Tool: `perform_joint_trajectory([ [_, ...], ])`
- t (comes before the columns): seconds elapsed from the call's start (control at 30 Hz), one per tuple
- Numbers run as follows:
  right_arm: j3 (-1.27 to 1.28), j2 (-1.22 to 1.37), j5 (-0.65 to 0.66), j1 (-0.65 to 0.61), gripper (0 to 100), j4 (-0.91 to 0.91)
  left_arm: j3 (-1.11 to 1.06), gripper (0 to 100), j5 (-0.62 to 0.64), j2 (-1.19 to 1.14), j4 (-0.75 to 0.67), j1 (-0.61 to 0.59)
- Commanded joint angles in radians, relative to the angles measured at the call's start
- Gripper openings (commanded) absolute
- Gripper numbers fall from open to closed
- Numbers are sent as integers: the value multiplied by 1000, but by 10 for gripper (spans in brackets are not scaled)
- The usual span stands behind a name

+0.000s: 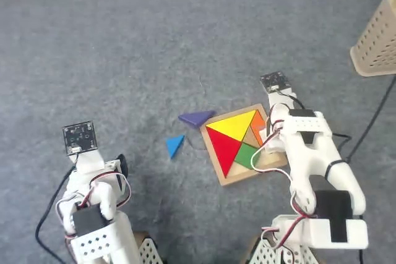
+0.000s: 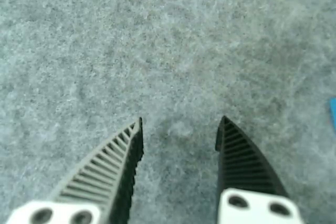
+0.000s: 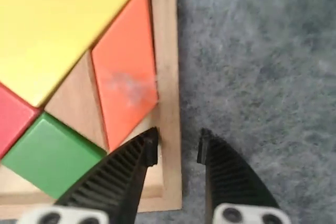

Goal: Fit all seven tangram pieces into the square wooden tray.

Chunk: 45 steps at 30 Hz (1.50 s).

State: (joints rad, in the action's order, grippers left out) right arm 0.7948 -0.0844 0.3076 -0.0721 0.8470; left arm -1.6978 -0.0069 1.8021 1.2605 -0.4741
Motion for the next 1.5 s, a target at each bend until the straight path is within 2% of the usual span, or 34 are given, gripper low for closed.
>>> perform_joint_trajectory([
  [0.0,-28,1,-9,-38,158,22,13,216,-6,20,3,-5],
  [0.13,-28,1,-17,-35,146,22,13,216,-6,20,3,-5],
  [0.23,-28,1,-21,-33,60,22,13,216,-6,20,3,-5],
  [0.3,-28,1,-77,-33,4,22,13,216,-6,20,3,-5],
  [0.63,-28,-2,-365,-31,21,24,13,216,-6,20,3,-5],
  [0.8,-34,-8,-459,8,21,22,13,216,-6,20,3,-5],
  [0.9,-34,-10,-445,7,21,22,13,216,-6,20,3,-5],
  [1.0,-48,-12,-367,-2,32,59,13,216,-6,20,3,-5],
  [1.17,-101,-12,-308,-50,154,160,13,216,-6,20,3,-5],
  [1.27,-107,-12,-269,-73,194,170,13,216,-6,20,3,-5],
  [1.47,-123,-12,-244,-87,195,166,13,216,-6,20,3,-5],
])
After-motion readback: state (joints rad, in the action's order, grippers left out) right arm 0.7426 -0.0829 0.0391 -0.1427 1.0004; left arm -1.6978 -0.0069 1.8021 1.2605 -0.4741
